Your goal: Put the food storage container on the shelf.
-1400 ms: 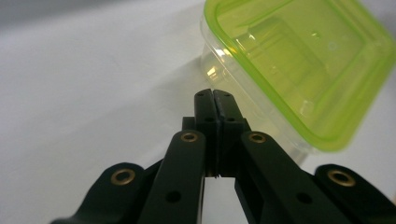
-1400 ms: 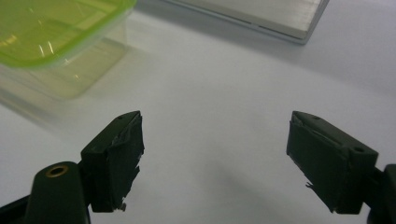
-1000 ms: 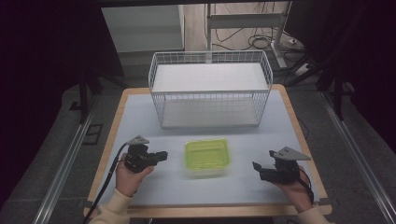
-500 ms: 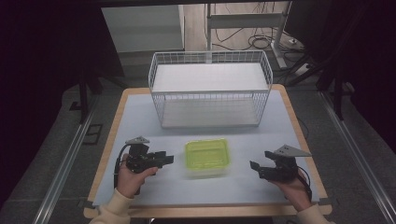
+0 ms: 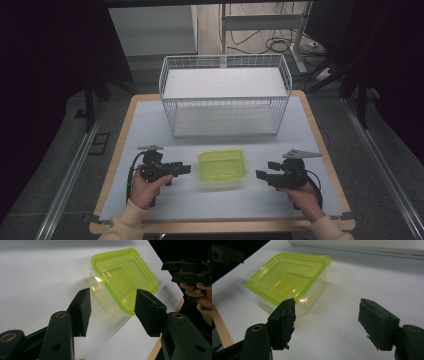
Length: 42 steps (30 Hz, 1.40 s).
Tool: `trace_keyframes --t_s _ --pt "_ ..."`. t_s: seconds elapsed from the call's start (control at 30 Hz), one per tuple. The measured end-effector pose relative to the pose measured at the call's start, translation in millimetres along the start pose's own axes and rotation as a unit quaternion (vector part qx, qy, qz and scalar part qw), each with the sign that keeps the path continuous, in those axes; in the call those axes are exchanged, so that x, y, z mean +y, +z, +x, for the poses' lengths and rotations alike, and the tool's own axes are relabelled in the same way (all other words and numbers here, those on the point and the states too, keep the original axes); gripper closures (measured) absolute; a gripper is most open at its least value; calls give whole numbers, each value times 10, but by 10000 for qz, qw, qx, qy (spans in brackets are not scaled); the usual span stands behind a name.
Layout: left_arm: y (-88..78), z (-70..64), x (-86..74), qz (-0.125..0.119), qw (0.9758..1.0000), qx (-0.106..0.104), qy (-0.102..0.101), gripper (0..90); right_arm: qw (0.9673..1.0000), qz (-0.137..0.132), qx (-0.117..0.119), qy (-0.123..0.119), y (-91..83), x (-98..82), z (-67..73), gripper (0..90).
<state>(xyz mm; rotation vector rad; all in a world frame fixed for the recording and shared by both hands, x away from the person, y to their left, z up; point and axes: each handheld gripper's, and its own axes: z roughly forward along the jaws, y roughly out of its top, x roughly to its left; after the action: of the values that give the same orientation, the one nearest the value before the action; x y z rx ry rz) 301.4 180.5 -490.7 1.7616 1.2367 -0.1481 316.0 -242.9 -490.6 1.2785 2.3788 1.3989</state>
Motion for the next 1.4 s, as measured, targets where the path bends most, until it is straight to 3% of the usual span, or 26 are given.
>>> trace_keyframes --t_s 0.2,0.33,0.57,0.67,0.9,1.0,1.1,1.17,1.2,1.4 --pt "115 5 39 40 9998 -150 -120 471 9995 -29 169 265 32 96 11 337" --pt "183 11 52 148 9995 -214 -171 503 9993 -14 215 318 118 156 43 350" --pt "331 39 88 227 9992 -185 -281 499 9992 164 194 293 318 224 52 365" --pt "394 55 102 339 9988 -138 -312 506 9982 291 251 468 399 265 -12 399" --pt "459 63 102 400 9984 -161 -356 526 9964 414 392 627 525 302 -32 437" --pt "475 56 110 429 9985 -139 -302 550 9945 562 494 727 596 307 -26 472" --pt "531 92 112 488 9980 -179 -361 632 9917 727 662 829 666 279 -33 561" --pt "536 94 111 454 9982 -171 -358 660 9908 702 726 901 667 268 -42 602" --pt "536 108 113 418 9981 -236 -388 688 9887 727 816 1028 662 257 -66 665" --pt "498 75 113 280 9972 -544 -430 751 9831 640 1003 1392 607 228 -112 743"
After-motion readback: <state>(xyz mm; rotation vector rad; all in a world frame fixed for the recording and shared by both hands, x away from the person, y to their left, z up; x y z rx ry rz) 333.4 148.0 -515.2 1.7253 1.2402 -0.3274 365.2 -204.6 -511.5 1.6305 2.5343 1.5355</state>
